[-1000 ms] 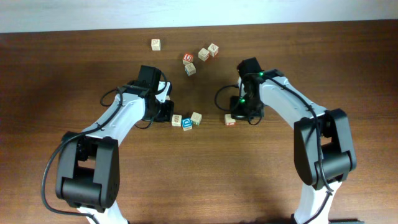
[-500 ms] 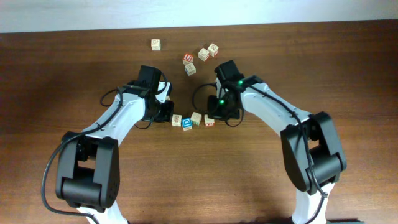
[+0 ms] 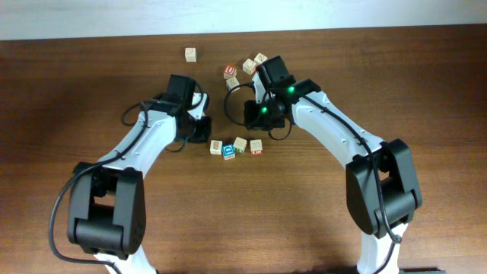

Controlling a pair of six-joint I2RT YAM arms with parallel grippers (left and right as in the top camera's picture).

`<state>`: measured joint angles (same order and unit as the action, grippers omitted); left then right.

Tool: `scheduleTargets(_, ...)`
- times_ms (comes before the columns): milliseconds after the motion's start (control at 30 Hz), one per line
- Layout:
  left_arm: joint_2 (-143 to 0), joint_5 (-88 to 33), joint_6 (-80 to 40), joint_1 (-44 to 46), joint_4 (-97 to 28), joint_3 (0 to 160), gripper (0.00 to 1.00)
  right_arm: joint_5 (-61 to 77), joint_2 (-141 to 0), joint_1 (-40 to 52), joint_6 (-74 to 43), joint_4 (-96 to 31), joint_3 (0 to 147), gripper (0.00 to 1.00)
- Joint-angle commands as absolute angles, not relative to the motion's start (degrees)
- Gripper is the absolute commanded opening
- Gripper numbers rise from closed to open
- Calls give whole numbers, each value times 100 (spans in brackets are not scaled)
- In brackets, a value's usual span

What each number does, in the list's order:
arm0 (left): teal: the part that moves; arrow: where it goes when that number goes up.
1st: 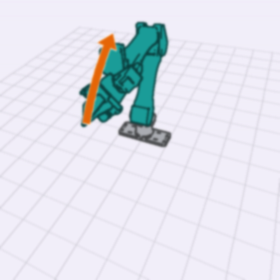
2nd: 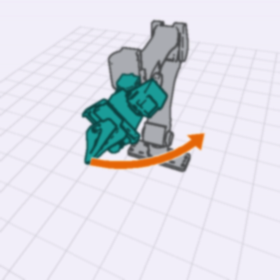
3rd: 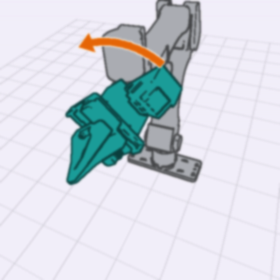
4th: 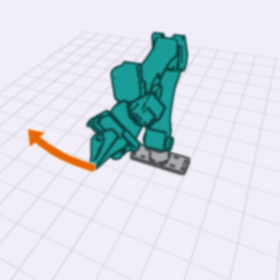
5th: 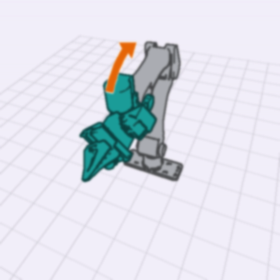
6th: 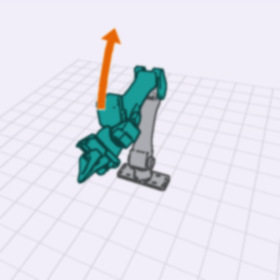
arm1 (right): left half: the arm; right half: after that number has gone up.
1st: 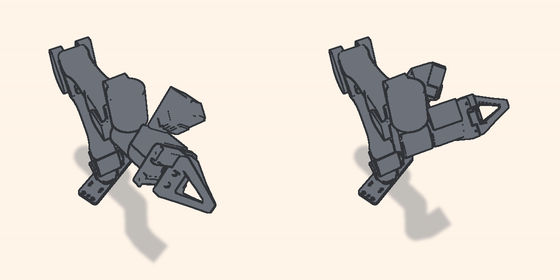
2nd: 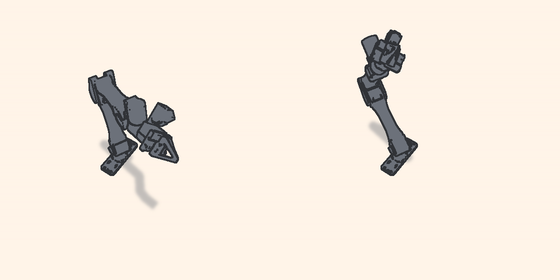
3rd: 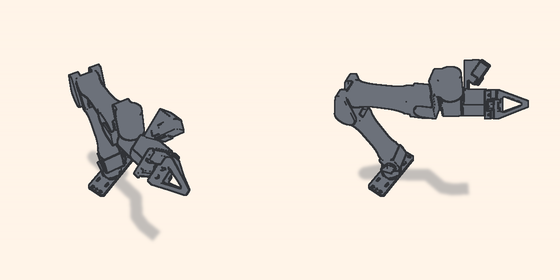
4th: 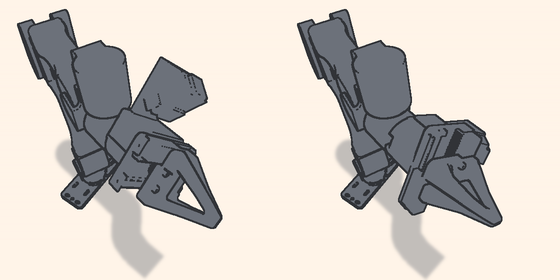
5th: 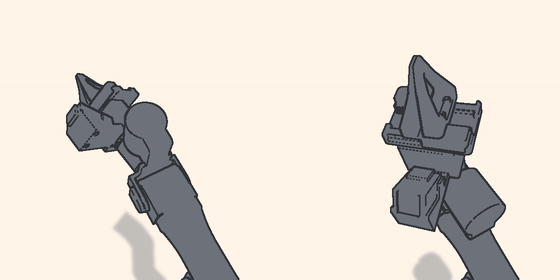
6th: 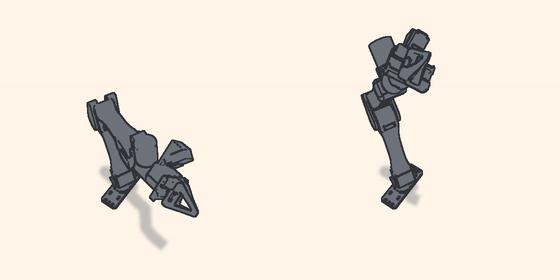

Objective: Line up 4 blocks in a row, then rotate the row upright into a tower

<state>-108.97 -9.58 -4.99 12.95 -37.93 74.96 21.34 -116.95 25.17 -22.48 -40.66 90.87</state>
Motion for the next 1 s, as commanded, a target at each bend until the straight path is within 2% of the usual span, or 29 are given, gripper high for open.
scheduleTargets(0, -10879, -1022, -580, 1138, -3774, 7782, 31, 2078, -11904, 2851, -2397, -4152, 9150, 9)
scheduleTargets(100, -10879, -904, -766, 1052, -3769, 7784, 31, 1584, -11959, 3129, -3225, -4178, 9091, 9)
scheduleTargets(300, -10879, -871, -834, 821, -3778, 7784, 31, 1098, -11966, 3347, -3819, -4241, 8919, 9)
scheduleTargets(733, -10879, -869, -832, 803, -3806, 7784, 30, 1048, -12158, 3336, -3951, -4309, 8842, 9)
scheduleTargets(967, -10879, -869, -829, 803, -3820, 7784, 31, 1068, -12156, 3256, -3686, -4775, 9032, 10)
